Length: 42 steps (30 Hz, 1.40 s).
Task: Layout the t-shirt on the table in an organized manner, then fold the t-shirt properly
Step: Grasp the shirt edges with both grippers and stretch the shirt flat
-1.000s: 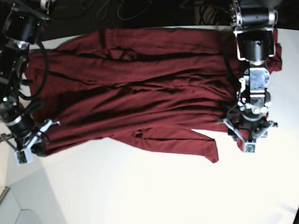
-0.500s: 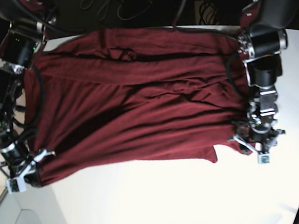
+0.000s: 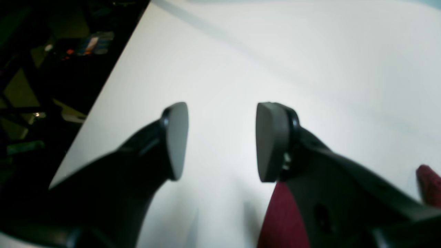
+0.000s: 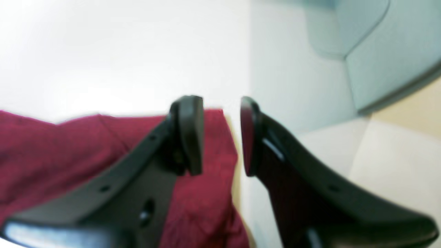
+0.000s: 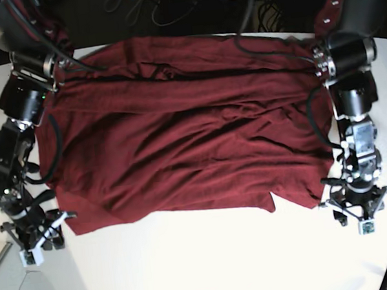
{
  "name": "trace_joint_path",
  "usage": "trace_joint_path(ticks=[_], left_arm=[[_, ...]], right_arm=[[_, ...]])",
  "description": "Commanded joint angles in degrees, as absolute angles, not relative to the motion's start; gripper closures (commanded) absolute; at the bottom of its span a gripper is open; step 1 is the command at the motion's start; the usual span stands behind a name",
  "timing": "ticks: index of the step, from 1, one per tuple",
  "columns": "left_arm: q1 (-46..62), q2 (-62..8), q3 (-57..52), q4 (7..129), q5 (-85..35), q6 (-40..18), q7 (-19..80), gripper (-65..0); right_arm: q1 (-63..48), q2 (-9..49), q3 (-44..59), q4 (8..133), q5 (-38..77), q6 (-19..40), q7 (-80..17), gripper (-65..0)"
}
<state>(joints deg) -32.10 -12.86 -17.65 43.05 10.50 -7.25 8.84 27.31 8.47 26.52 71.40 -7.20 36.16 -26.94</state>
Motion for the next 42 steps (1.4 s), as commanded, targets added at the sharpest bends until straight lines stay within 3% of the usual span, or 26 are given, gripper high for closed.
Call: trace_joint_path(ticks=[1,6,10,15,28,42], left_arm=[[-31.87,-12.09,-17.63,46.73,10.51,-7.34,9.36,-30.8],[-23.25,-8.75,-17.45,61.58,10.51,-7.34,17.10,-30.6],[-22.11,-7.43,-17.45,60.97,10.51,-7.34,18.95,-30.6],[-22.90,-7.08,-17.45,53.23,10.51,-7.34,18.42,-30.6],[-38.64,-9.36,-11.21,16.48,10.68,-6.64,-4.26,-30.7],[-39.60,-17.36,-11.47,14.81,10.51,-6.64,-7.16,-31.1]], right_arm=[[28.97,9.36,26.95,73.45,-6.29,36.09,-25.36,-20.3],[25.10,8.22,26.95,80.31,-6.29,36.09,-25.80,-20.6],[19.82,6.90,26.68,84.53,-6.02,36.09,-25.80,-20.6],[12.79,3.82,26.95,89.19,-6.11,36.09,-25.71,-20.6],[-3.91,-1.63,26.51,101.05,-6.02,36.35,-25.63,-20.6],[-6.64,-1.01,27.30,99.38,-6.37,36.35,-25.71,-20.6]])
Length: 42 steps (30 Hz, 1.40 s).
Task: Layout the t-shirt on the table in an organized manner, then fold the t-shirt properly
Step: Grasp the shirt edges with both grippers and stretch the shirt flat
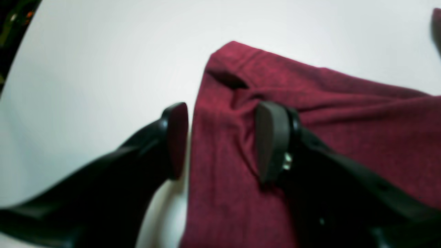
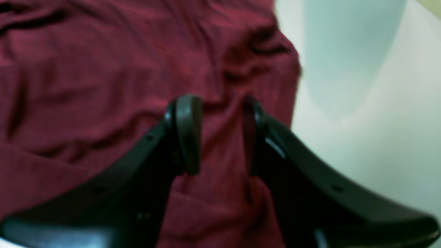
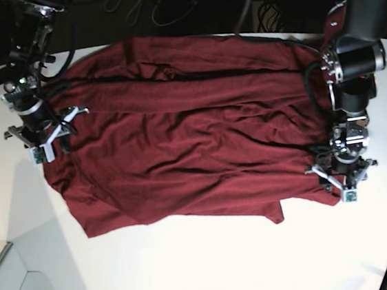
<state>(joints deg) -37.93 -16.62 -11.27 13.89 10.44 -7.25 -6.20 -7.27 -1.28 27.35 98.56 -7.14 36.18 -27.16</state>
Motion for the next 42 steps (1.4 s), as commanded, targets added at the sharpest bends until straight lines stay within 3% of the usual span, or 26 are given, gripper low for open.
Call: trace_joint_path(ticks=[1,6,11,16,21,30,39,42], left_arm=[[-39.60,-17.54,-11.91,15.69,10.51,-6.64,-7.16,-31.1],[-39.60,-17.36,-17.36,25.80,10.51,-7.08,-6.02,-31.0],[-38.55,-16.48,-18.24,37.41,10.51,-7.25,5.85,-30.9],[-29.41,-14.29,-18.15,51.38,10.51,-7.34,18.68,-30.8],[-21.14,-11.03,-18.07,57.45,10.51,-7.34,20.18,-30.8],[-20.97,-9.54,-17.98,49.63,10.51,-7.34,18.24,-31.1],[-34.68,-11.91,-17.89,19.03,11.12,-7.25,-1.36,-31.0],[-39.43,-12.18,-17.89,13.76,11.21,-7.08,-4.53,-31.0]], right_arm=[[-6.64,-1.01,27.30,99.38,-6.37,36.35,-25.71,-20.6],[-6.55,-1.19,27.21,99.38,-6.29,36.35,-25.71,-20.6],[-6.99,-1.19,24.84,99.30,-6.37,36.35,-25.71,-20.6],[-6.73,-1.10,24.84,97.98,-6.37,36.35,-25.80,-20.6],[-5.32,-0.92,24.75,94.37,-6.37,36.35,-25.36,-20.6],[2.33,1.54,24.75,85.14,-6.37,36.35,-25.71,-20.6],[12.97,8.04,24.75,64.48,-6.46,36.26,-25.27,-20.6],[16.75,10.51,24.75,58.59,-6.46,36.18,-25.10,-20.6]])
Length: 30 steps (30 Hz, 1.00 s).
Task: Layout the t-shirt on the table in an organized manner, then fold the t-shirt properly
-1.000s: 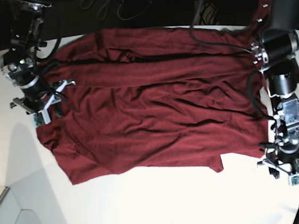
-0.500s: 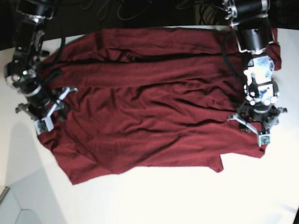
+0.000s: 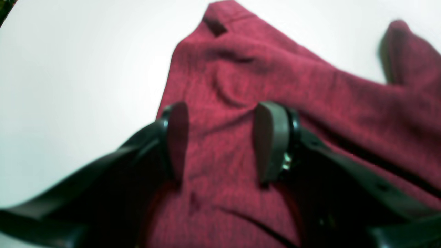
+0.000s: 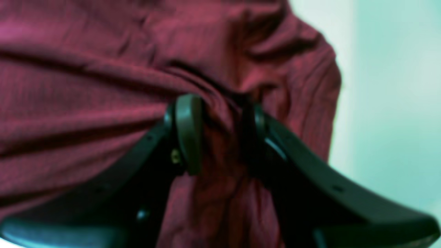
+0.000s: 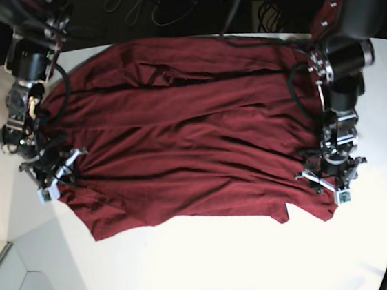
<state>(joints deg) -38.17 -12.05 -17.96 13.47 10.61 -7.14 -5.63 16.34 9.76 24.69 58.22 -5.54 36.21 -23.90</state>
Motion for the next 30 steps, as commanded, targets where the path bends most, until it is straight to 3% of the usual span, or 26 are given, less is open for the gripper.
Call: trace_joint_path(ticks=[1,11,18,30], left_arm=[[-40.31,-12.62,-17.89,13.41,11.21,-6.99,-4.62,-31.1],[-46.73,-15.25,-17.98,13.41,10.86,-6.81,-4.88,-31.1],[-45.41,-16.66,-18.33,20.88,10.51,-7.16,-0.75,-30.9],[-22.29,-16.48,-18.24,60.35,-10.24,-7.25,27.21,-31.0]], right_arm=[[17.80,10.95,24.75,57.36,-6.46,36.18,-24.84,-20.6],[23.69,11.82,24.84,53.23,-6.46,36.09,-14.90,-20.6],[21.41,9.98,24.84,62.99,-6.46,36.09,-14.81,-20.6],[2.07,4.79,25.36,86.29,-6.11,36.09,-20.35,-20.7]])
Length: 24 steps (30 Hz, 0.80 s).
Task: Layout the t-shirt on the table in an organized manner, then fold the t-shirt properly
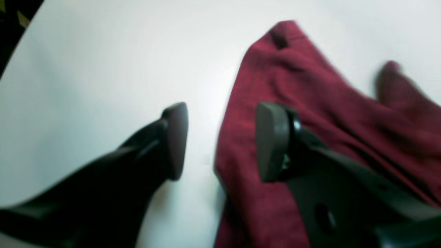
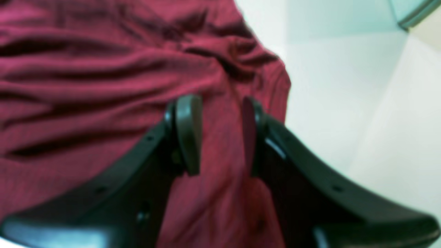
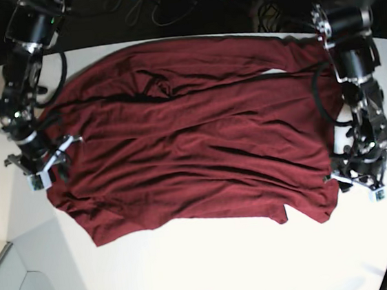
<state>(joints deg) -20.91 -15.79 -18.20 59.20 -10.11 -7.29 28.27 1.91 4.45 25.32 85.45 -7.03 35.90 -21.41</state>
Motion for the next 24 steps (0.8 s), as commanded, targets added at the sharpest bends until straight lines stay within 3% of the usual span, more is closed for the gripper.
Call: trace_joint_path(ticks=[1,5,9,15,24], left_arm=[[-20.00,-16.40,-18.24,63.78,-11.56,-7.25,28.62,-30.9],[-11.03,-14.64,-18.07,78.46,-14.29,-7.16,33.63,-30.8],[-6.90,-12.35,-17.89,83.91,-13.23,-7.16,35.21,-30.8],[-4.70,-10.68,-17.80,81.80,-13.23,-7.16,34.95,-30.8],[-7.25,-11.38,-17.80,65.36,-13.23,-7.16,28.00,-30.9]], right_arm=[[0.40,4.35,25.36,87.16,-6.11,36.09,-20.18,-20.7],[-5.05,1.10,25.10,90.86,-6.11,36.26,-20.00,-20.7],[-6.99,-1.01,24.84,92.26,-6.11,36.35,-20.00,-20.7],[-6.73,-1.98,24.84,92.53,-6.11,36.35,-20.26,-20.7],[-6.46,-1.71,23.52,89.27,-6.29,36.35,-20.09,-20.7]])
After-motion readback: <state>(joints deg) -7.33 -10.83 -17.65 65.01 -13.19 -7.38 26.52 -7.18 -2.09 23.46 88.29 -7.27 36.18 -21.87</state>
